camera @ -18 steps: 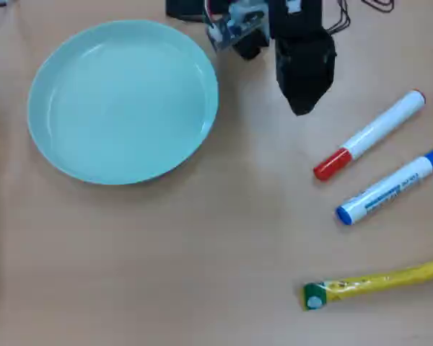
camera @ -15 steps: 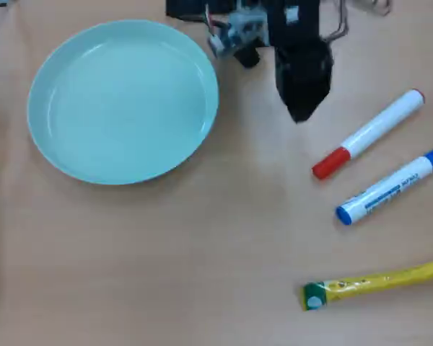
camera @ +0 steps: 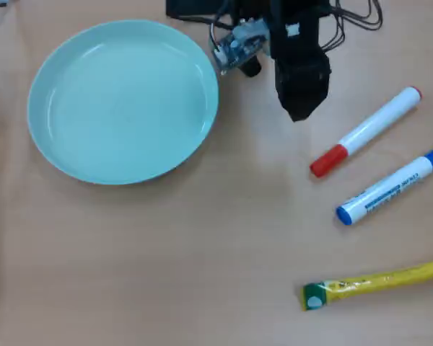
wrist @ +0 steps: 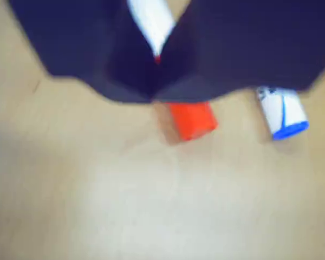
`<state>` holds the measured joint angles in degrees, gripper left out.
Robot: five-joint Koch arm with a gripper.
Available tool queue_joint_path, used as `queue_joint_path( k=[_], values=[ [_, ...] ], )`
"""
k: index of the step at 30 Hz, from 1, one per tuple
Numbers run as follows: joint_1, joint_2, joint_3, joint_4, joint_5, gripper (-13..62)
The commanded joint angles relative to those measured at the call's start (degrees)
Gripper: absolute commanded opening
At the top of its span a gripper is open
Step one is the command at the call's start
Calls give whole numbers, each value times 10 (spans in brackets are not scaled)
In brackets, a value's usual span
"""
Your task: Pick up the red pen.
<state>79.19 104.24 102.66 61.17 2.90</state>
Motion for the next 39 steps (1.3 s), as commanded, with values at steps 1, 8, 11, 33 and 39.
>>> queue_joint_path(
  k=[1, 8, 11, 33, 39],
  values=[
    [2, 14, -25, -18, 4, -80],
    [-13, 19, 20, -18, 3, -73],
    [-57, 20, 10, -17, 2, -62],
    [-217, -67, -248, 271, -7, 439],
    [-254, -166, -308, 294, -7, 520]
  ],
)
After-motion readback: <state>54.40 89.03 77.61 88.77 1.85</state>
